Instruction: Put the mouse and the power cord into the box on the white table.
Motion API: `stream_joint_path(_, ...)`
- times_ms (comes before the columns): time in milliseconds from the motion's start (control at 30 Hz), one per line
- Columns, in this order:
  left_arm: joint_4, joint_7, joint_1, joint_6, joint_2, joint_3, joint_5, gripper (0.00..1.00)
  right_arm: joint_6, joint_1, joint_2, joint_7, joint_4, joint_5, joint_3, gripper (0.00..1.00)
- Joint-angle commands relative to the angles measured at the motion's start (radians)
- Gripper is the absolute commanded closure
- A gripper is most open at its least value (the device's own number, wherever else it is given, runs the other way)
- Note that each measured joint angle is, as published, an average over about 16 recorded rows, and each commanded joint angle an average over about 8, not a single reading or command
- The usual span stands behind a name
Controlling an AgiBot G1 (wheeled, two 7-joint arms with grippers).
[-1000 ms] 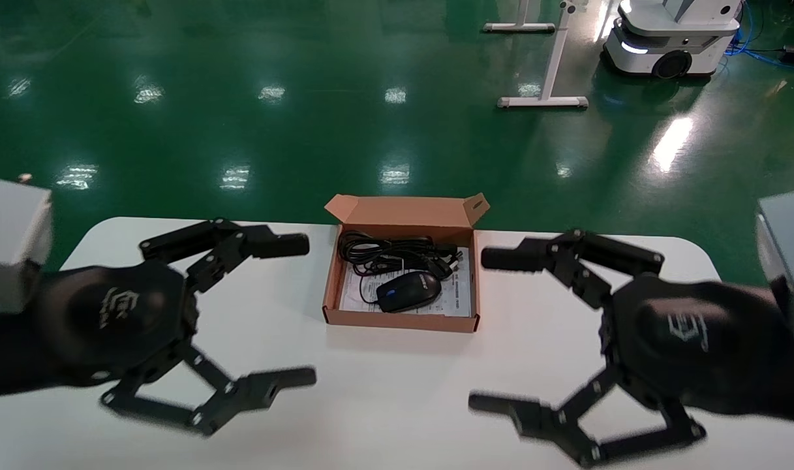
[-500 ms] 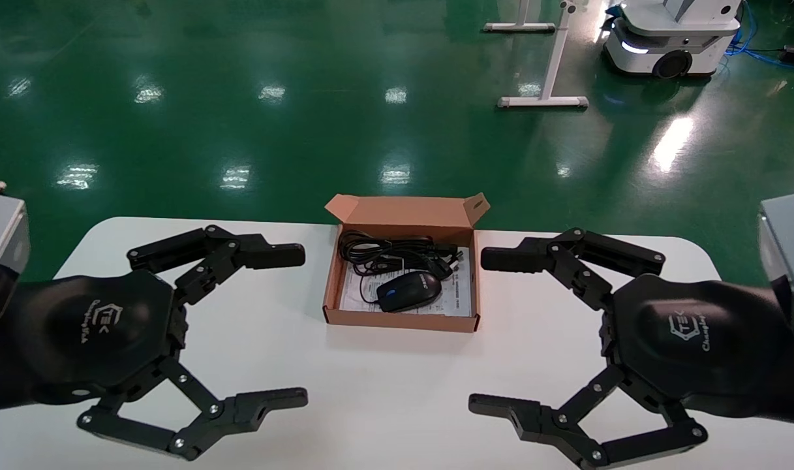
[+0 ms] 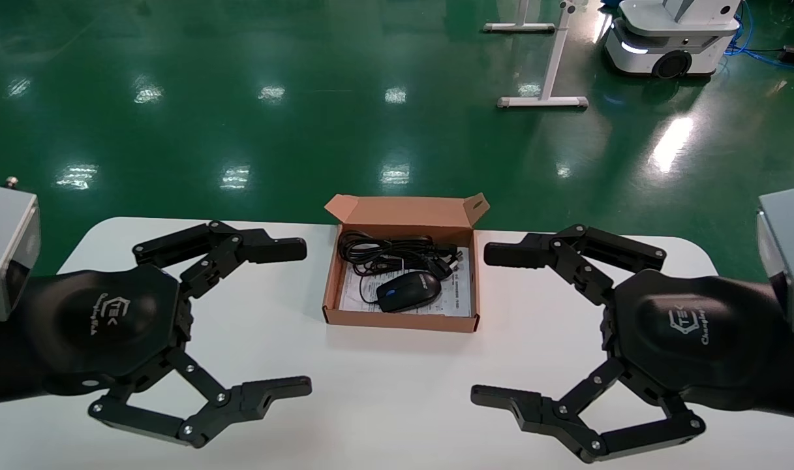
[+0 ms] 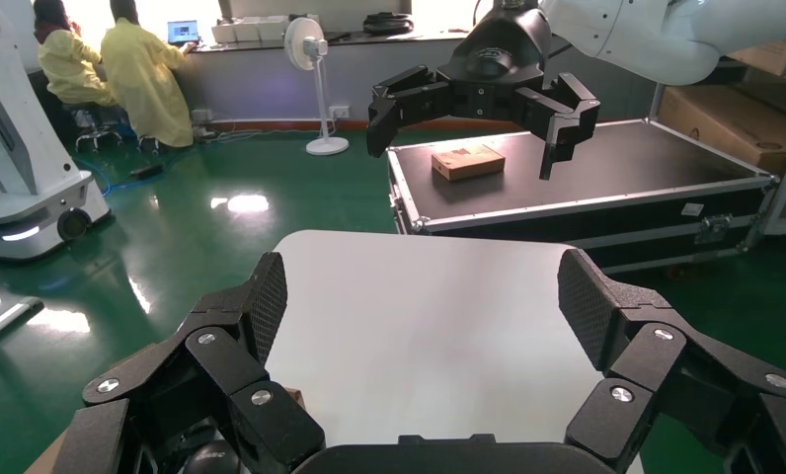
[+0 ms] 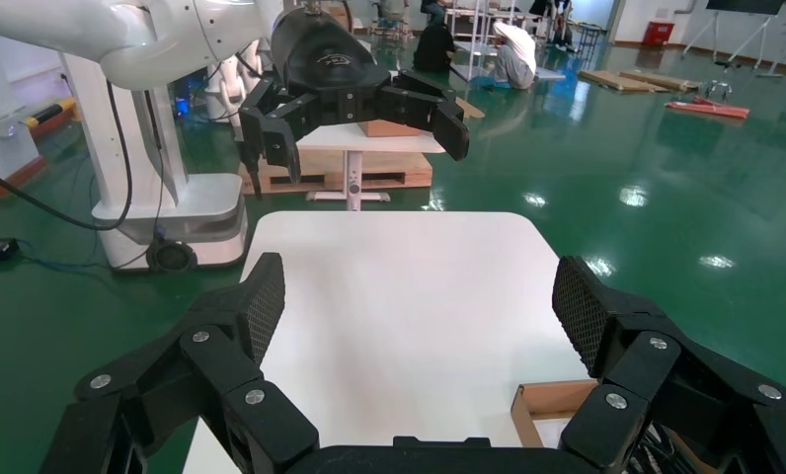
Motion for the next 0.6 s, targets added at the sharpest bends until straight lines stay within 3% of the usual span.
stream_joint_path(33, 0.001, 0.0, -0.001, -0.001, 0.001, 0.001, 0.001, 0.0, 0.0, 0.001, 0.0, 0.0, -0.001, -0.001, 0.0, 0.0)
stream_joint_path(600, 0.005, 0.001, -0.003, -0.003, 0.004, 0.003, 0.004, 0.0, 0.001, 0.002, -0.001, -0.001, -0.004, -0.002, -0.001, 0.0)
